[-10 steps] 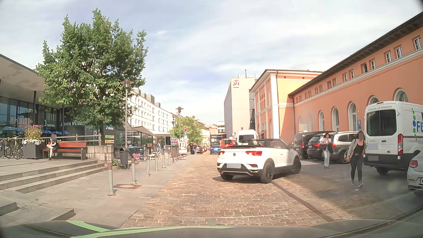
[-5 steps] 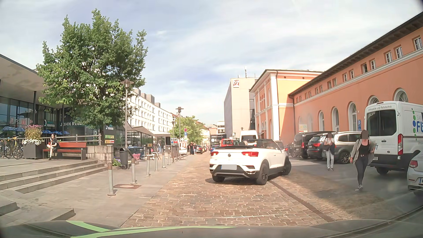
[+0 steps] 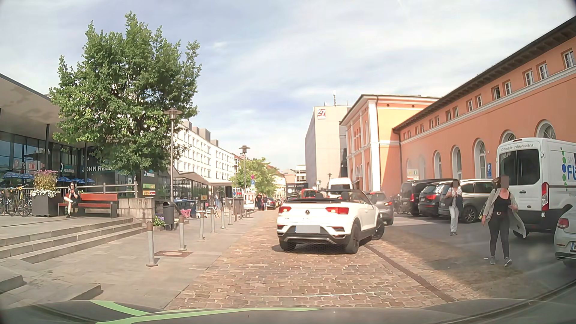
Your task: Follow the waypoints while adhering to traffic rules and regulations
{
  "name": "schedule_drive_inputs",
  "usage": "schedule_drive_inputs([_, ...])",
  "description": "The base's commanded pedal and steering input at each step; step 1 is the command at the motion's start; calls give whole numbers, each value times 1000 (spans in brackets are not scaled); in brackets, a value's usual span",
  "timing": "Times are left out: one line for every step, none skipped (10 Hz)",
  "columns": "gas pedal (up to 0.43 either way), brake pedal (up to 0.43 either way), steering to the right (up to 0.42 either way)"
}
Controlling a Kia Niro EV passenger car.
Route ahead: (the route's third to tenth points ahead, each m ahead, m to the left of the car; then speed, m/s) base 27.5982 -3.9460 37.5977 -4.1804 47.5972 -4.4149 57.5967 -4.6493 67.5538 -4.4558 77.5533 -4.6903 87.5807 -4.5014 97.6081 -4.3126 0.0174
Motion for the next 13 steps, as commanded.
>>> schedule_drive_inputs([0,274,20])
schedule_drive_inputs([0,274,20])
schedule_drive_inputs([0,274,20])
schedule_drive_inputs([0,274,20])
schedule_drive_inputs([0,274,20])
schedule_drive_inputs([0,274,20])
schedule_drive_inputs([0,274,20])
schedule_drive_inputs([0,274,20])
schedule_drive_inputs([0,274,20])
schedule_drive_inputs([0,274,20])
schedule_drive_inputs([0,274,20])
schedule_drive_inputs([0,274,20])
schedule_drive_inputs([0,274,20])
